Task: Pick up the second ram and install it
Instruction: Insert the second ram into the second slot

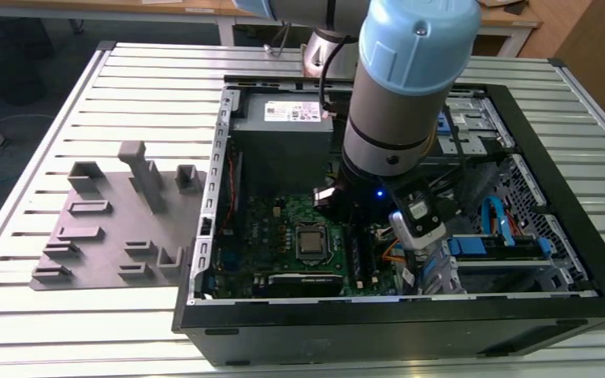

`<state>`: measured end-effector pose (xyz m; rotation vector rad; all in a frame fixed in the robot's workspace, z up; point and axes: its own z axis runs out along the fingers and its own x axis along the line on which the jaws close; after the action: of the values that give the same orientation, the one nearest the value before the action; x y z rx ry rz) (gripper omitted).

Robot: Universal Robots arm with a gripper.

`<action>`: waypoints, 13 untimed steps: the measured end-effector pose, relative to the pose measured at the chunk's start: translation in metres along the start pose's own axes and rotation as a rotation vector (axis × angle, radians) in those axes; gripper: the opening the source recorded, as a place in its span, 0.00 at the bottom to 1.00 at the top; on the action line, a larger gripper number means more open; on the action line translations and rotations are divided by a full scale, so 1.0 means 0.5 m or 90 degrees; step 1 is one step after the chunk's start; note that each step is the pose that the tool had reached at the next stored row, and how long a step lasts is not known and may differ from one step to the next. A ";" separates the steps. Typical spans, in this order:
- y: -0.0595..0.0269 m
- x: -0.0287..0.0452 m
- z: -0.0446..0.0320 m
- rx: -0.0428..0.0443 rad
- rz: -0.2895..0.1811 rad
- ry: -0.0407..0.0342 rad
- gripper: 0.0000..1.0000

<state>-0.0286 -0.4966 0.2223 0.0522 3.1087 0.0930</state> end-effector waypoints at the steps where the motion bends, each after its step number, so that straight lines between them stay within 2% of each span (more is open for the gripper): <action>1: 0.000 0.000 0.000 0.0002 0.000 0.0000 0.11; 8: 0.001 -0.002 0.003 -0.0001 0.000 0.0000 0.11; 13: 0.001 -0.002 -0.003 -0.0004 0.000 -0.0001 0.11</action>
<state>-0.0276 -0.4961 0.2236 0.0523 3.1085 0.0939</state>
